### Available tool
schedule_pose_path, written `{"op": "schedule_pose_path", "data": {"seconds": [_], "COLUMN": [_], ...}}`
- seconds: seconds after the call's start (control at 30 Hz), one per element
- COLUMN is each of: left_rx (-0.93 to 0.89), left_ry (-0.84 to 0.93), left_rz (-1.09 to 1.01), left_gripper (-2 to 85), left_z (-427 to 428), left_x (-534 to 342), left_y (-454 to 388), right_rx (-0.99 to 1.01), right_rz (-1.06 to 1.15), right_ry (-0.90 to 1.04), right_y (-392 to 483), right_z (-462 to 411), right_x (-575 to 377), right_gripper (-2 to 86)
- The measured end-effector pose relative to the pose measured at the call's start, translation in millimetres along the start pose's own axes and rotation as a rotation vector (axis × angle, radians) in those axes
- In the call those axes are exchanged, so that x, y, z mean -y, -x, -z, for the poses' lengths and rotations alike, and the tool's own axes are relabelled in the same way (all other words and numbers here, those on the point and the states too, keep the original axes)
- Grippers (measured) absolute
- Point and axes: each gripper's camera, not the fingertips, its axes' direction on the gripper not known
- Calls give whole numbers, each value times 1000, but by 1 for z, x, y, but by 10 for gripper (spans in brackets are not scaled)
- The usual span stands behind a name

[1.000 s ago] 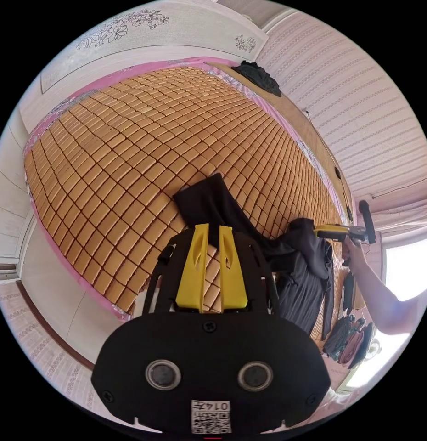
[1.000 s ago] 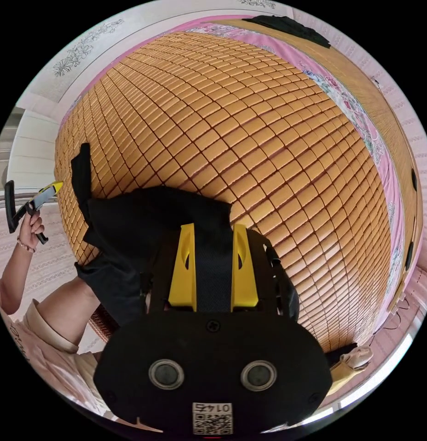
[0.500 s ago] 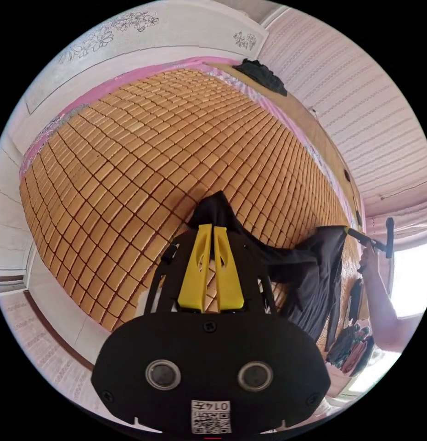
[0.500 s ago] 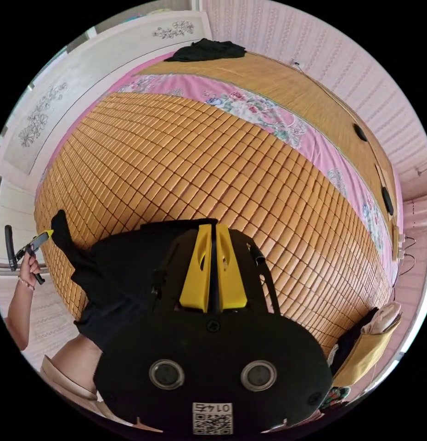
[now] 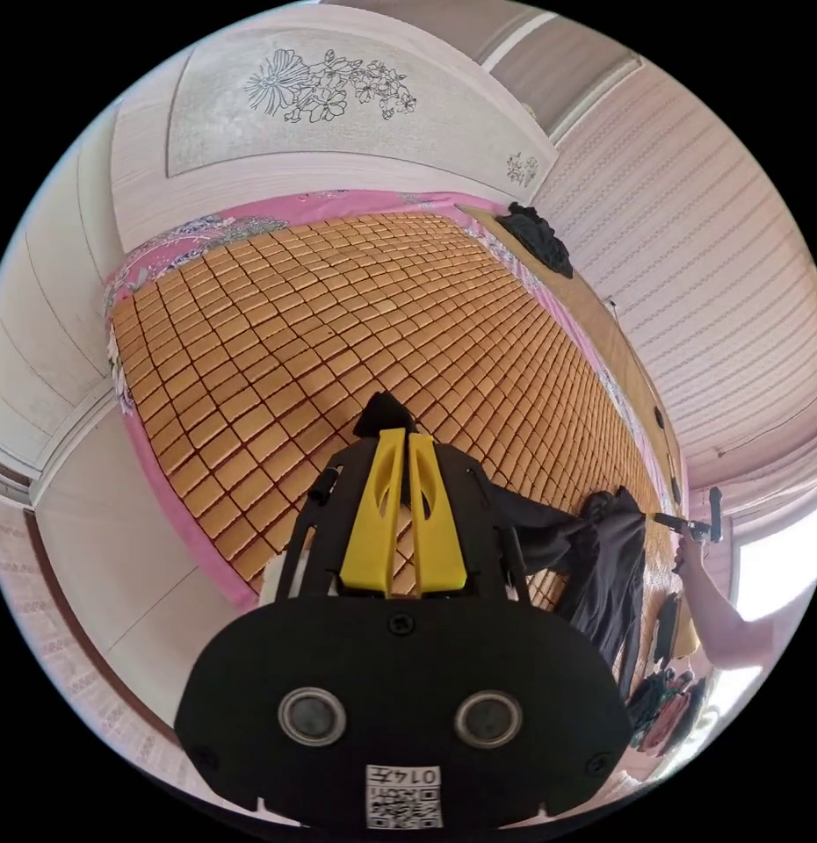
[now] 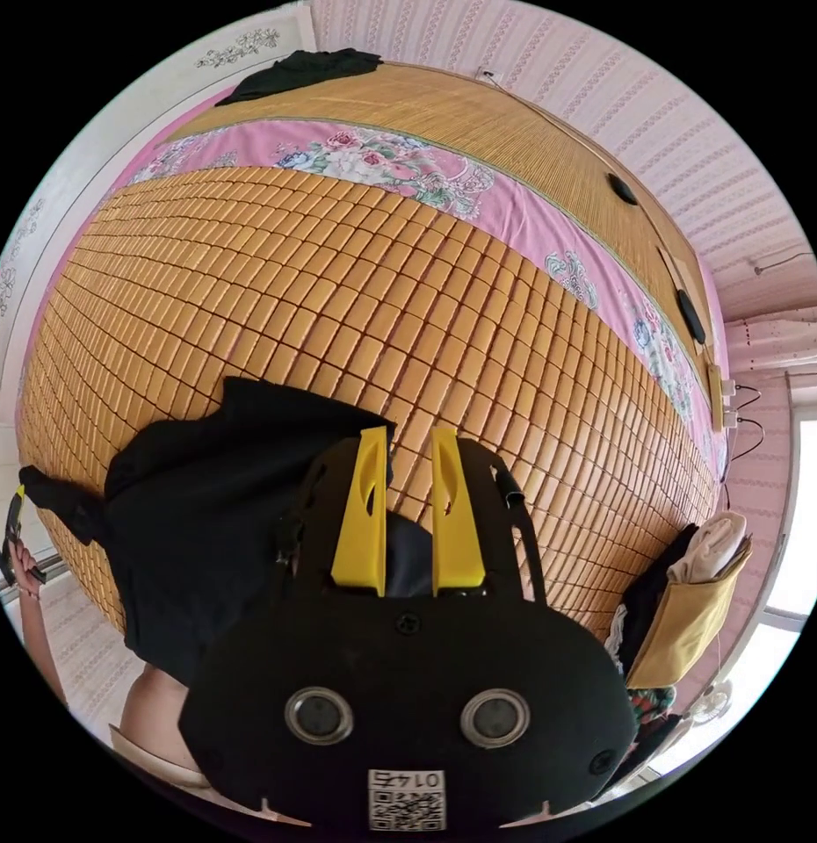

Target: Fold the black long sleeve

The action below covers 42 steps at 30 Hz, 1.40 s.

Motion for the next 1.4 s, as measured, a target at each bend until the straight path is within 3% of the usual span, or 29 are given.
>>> {"op": "schedule_pose_path", "data": {"seconds": [0.13, 0.2, 0.27, 0.37, 0.5, 0.6, 0.73, 0.83, 0.97, 1.07, 1.2, 1.3, 1.4], "left_rx": [-216, -380, -426, -312, -86, -4, 31, 59, 77, 220, 222, 300, 315], "left_ry": [-92, -282, -387, -376, -131, -67, -6, 63, 141, 261, 253, 245, 159], "left_rz": [-122, -305, -373, -342, -154, 0, 8, -52, 20, 10, -18, -27, -255], "left_gripper": [-10, -10, -10, -10, -10, -10, -9, -6, -7, -9, -9, -10, -10], "left_z": [14, 50, 79, 92, 41, 20, 4, -20, -63, -92, -101, -102, -90], "left_x": [38, 73, 85, 84, 57, 30, 26, 43, 67, 75, 83, 94, 108], "left_y": [-28, -66, -77, -60, -4, 24, 10, -23, -53, -75, -106, -140, -215], "right_rx": [-68, -34, 51, 172, 240, 252, 276, 199, 46, 136, 263, 363, 356], "right_rz": [35, 61, 82, 140, 264, 381, 508, 617, 581, 405, 290, 286, 234], "right_ry": [-98, -82, -56, -32, -16, -30, -72, 35, -54, -85, -14, -72, -156], "right_y": [23, 30, 35, 45, 70, 97, 132, 158, 148, 108, 82, 59, -2], "right_z": [23, 20, 15, 9, 3, 0, -5, -33, -39, -40, -68, -63, -47], "right_x": [2, 5, 6, 4, 1, 2, 12, 10, 0, 13, 21, 9, -12], "right_gripper": [84, 84, 88, 95, 109, 115, 120, 87, 6, 2, 20, 66, 95]}}
